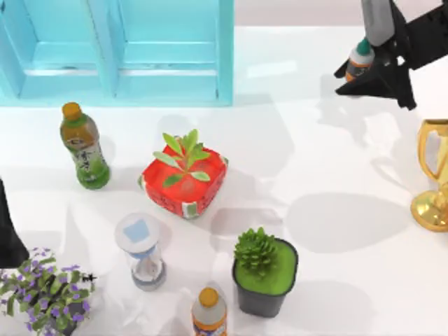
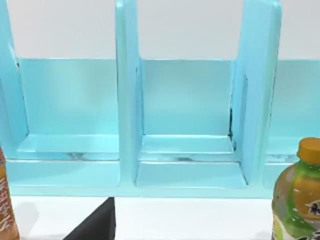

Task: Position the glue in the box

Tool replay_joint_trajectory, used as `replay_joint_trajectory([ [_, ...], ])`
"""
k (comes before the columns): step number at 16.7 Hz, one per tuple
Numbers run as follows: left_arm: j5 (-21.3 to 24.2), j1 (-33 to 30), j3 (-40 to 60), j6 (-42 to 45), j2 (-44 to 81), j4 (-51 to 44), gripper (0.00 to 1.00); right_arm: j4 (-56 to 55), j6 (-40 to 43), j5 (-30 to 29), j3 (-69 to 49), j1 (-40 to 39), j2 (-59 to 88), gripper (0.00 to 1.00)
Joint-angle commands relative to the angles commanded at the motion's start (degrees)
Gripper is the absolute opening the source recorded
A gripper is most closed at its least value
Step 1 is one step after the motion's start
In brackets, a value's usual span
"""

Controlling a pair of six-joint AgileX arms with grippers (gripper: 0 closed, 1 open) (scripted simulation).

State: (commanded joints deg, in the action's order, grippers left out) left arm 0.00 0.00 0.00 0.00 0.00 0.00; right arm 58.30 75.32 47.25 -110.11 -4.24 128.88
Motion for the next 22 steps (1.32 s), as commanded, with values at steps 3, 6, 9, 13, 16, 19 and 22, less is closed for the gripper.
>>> replay_joint_trajectory([
  [3,0.0,0.0,0.0,0.0,0.0,0.0,1.00,-3.4,-6.1,-1.7,3.3,4.8,-8.7,0.00],
  [6,0.0,0.0,0.0,0.0,0.0,0.0,1.00,-8.7,-14.7,-4.0,10.0,11.6,-22.1,0.00],
  [9,0.0,0.0,0.0,0.0,0.0,0.0,1.00,-14.9,-23.8,-6.6,20.5,19.6,-35.3,0.00],
  [13,0.0,0.0,0.0,0.0,0.0,0.0,1.00,-24.1,-34.3,-10.2,38.5,30.4,-47.9,0.00],
  [16,0.0,0.0,0.0,0.0,0.0,0.0,1.00,-31.4,-39.6,-12.6,54.6,37.7,-54.9,0.00],
  [19,0.0,0.0,0.0,0.0,0.0,0.0,1.00,-37.7,-42.9,-14.3,66.6,43.5,-59.1,0.00],
  [22,0.0,0.0,0.0,0.0,0.0,0.0,1.00,-42.1,-44.6,-15.3,73.4,47.0,-61.4,0.00],
])
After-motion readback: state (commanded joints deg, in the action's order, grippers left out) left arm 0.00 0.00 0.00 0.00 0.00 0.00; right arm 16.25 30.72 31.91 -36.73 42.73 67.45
